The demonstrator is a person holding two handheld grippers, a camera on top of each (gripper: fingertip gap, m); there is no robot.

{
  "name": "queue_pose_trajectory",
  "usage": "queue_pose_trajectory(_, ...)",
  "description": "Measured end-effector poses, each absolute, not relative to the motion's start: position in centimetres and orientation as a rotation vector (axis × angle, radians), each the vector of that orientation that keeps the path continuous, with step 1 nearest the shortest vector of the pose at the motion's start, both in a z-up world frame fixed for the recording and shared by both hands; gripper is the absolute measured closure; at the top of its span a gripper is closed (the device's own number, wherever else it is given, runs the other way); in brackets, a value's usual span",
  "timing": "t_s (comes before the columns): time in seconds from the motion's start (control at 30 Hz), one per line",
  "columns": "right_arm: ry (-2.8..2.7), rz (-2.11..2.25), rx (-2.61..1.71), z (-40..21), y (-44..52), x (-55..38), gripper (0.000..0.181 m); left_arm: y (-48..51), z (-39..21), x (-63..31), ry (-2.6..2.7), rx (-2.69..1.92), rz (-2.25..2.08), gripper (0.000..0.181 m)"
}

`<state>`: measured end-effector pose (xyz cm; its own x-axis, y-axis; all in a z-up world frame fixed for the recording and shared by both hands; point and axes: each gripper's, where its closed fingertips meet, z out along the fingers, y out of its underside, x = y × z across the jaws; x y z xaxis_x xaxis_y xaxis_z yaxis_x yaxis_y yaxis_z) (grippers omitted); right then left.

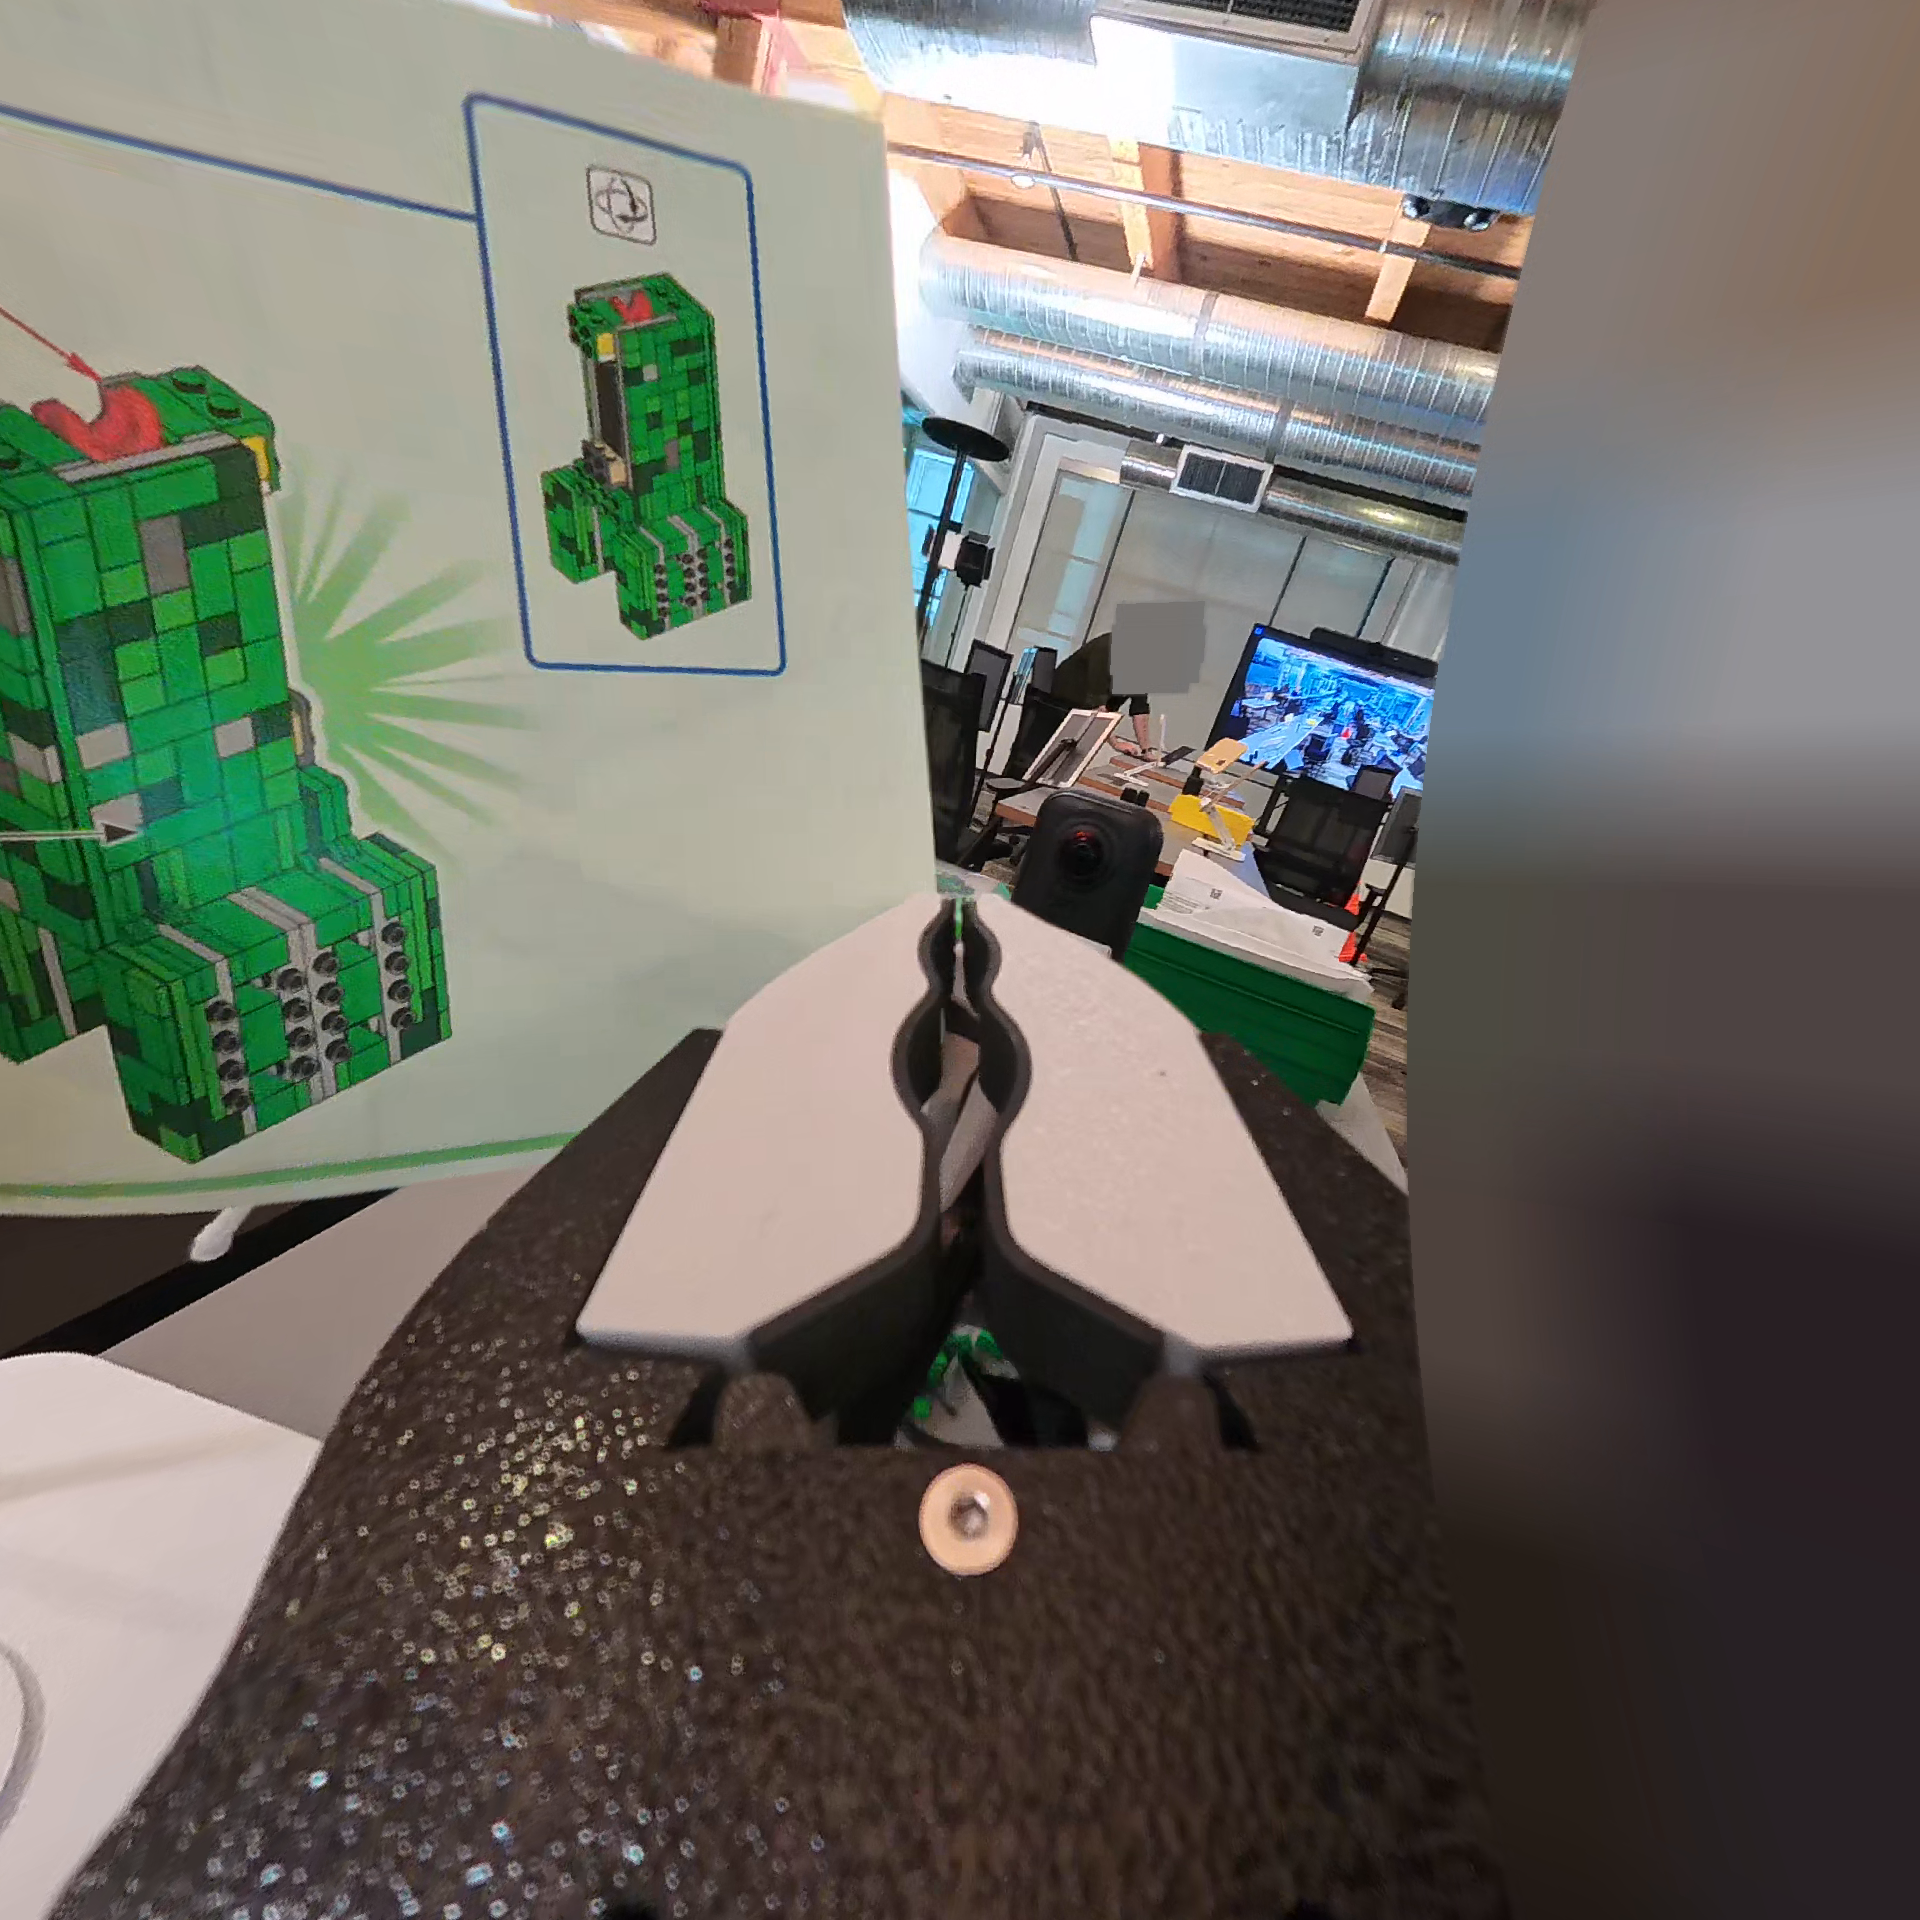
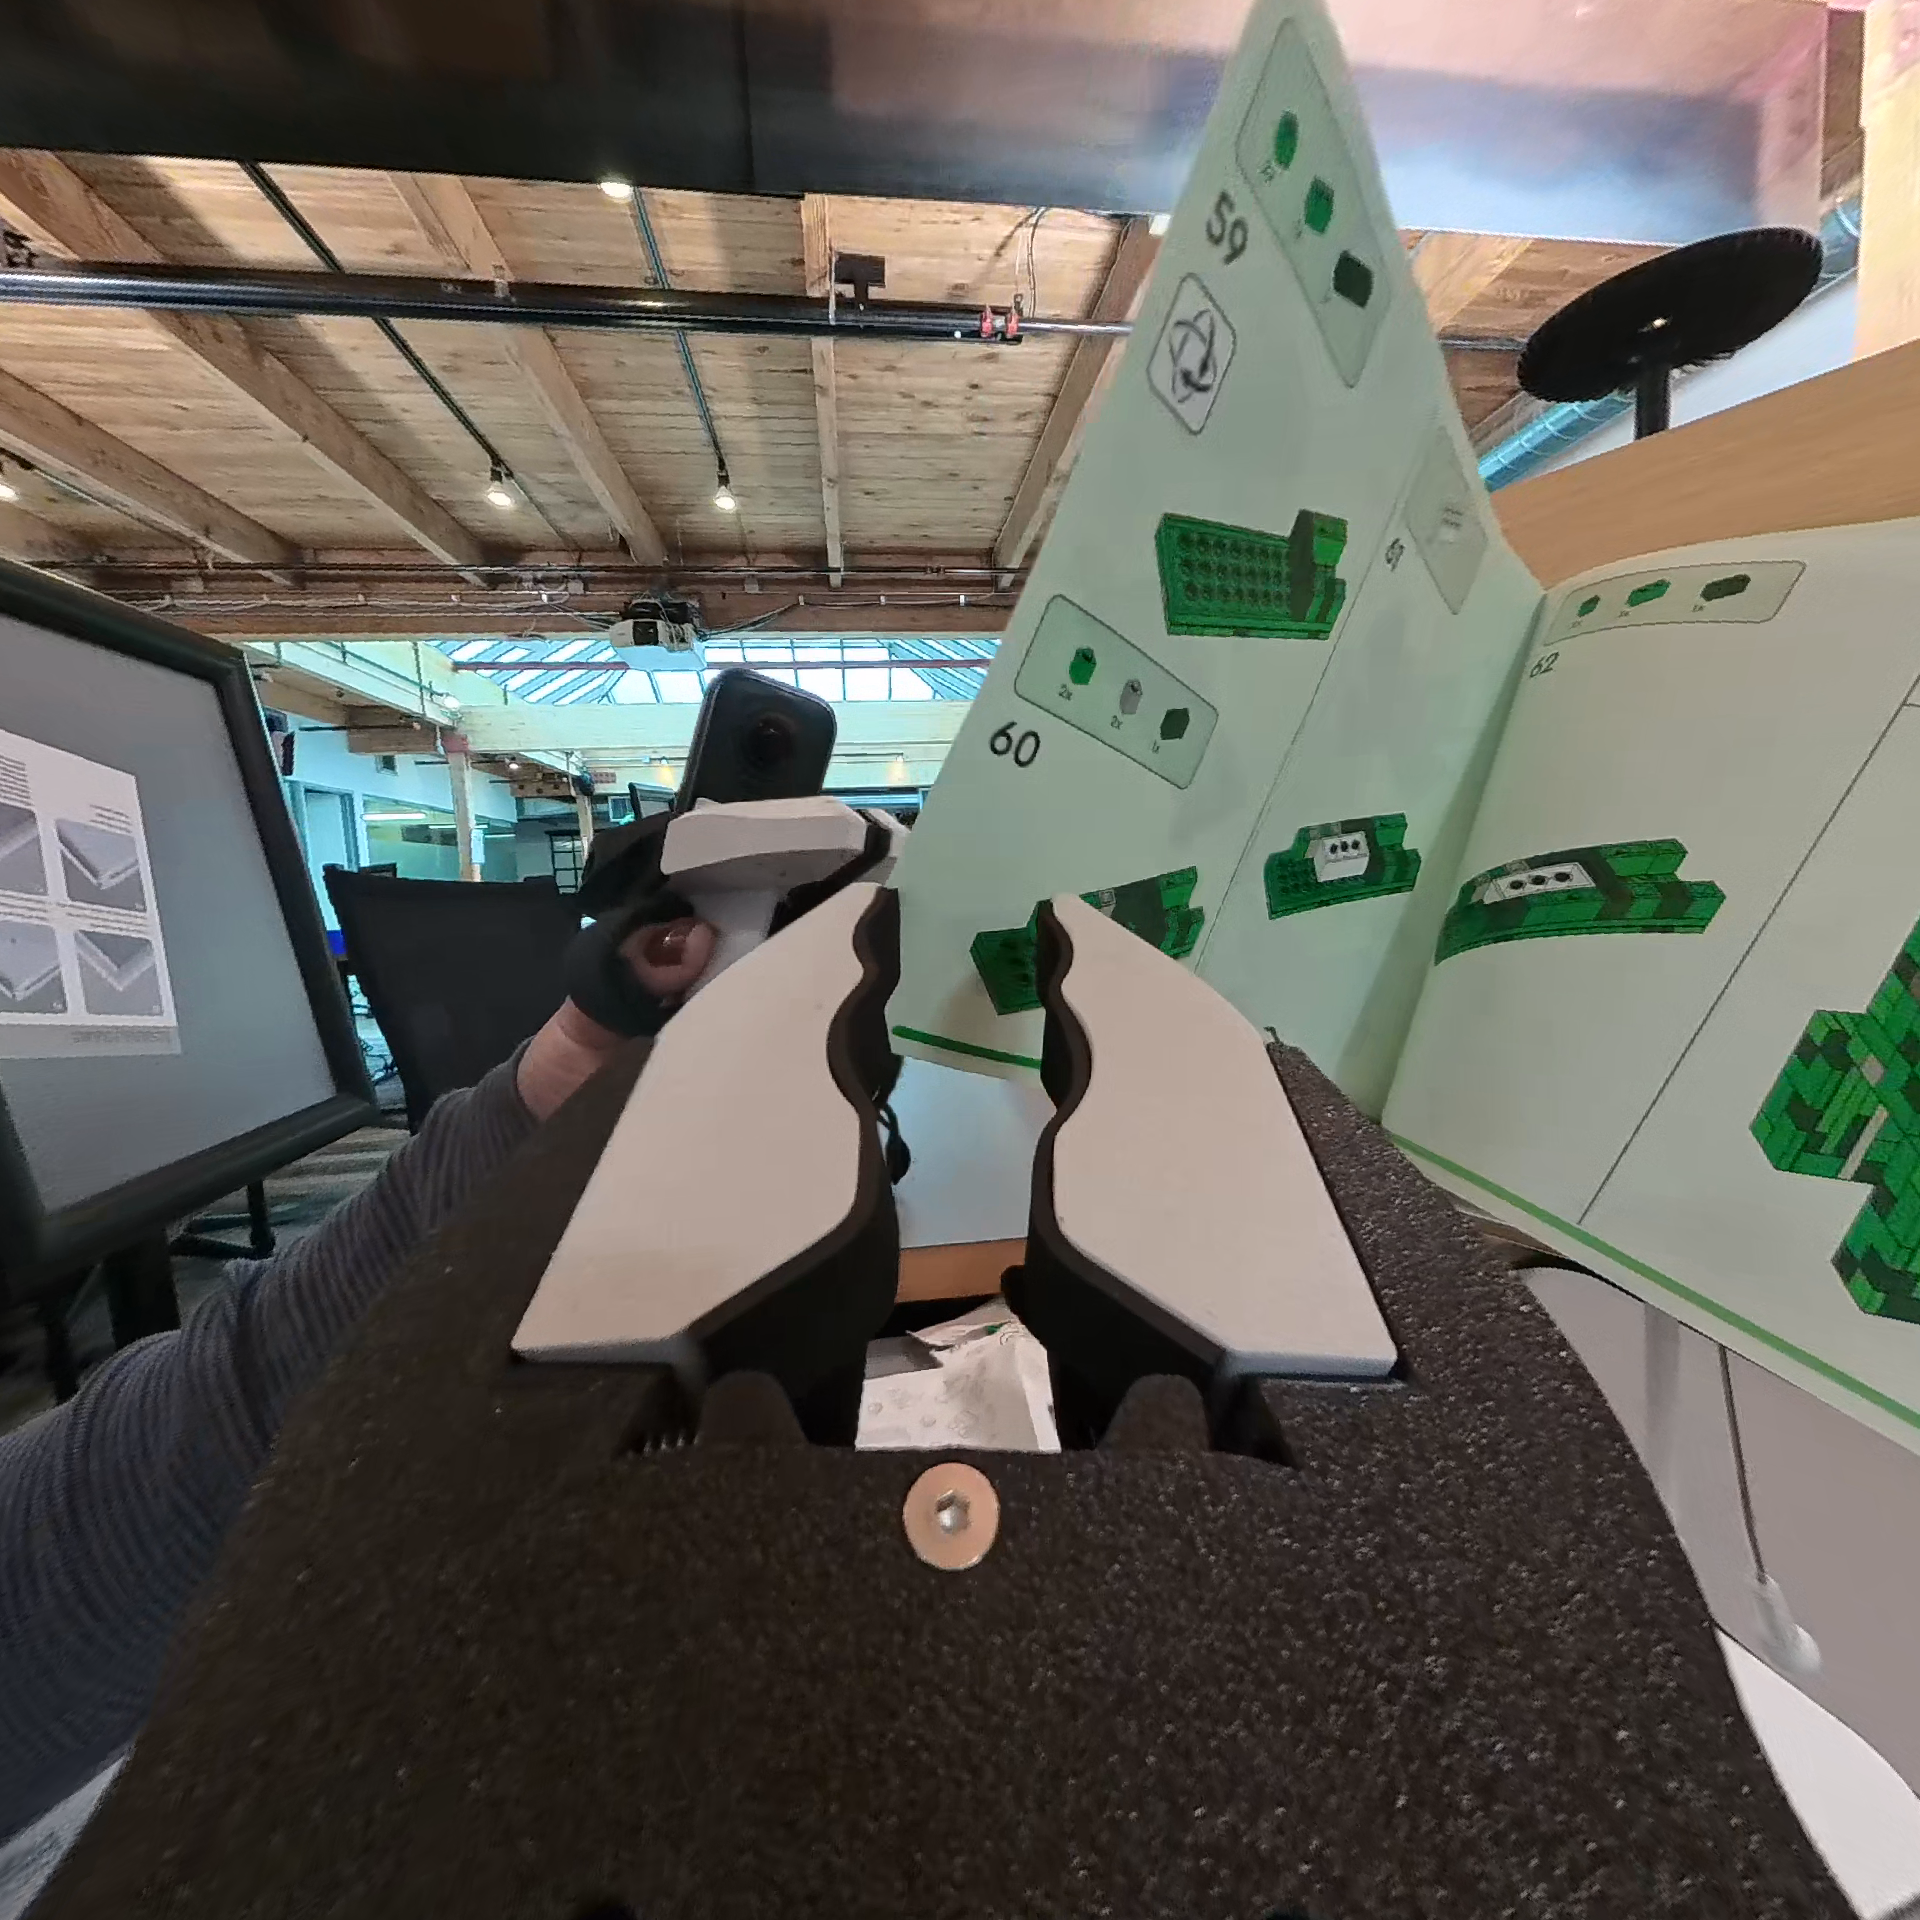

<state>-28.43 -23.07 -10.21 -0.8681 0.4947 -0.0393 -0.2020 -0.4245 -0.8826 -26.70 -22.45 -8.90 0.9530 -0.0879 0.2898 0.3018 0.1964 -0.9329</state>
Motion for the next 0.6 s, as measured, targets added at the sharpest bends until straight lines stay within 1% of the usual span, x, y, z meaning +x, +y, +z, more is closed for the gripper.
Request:
queue_pose_trajectory(0.23,-1.386,2.337,-0.396,-10.3,-23.1,-28.2,0.156,-22.4,-9.6,-27.5,-0.233,-1.395,-0.21,0.178)
queue_pose_trajectory(0.6,-1.405,2.342,-0.366,-10.4,-23.3,-27.9,0.156,-21.9,-10.3,-27.8,-0.258,-1.438,-0.184,0.179)
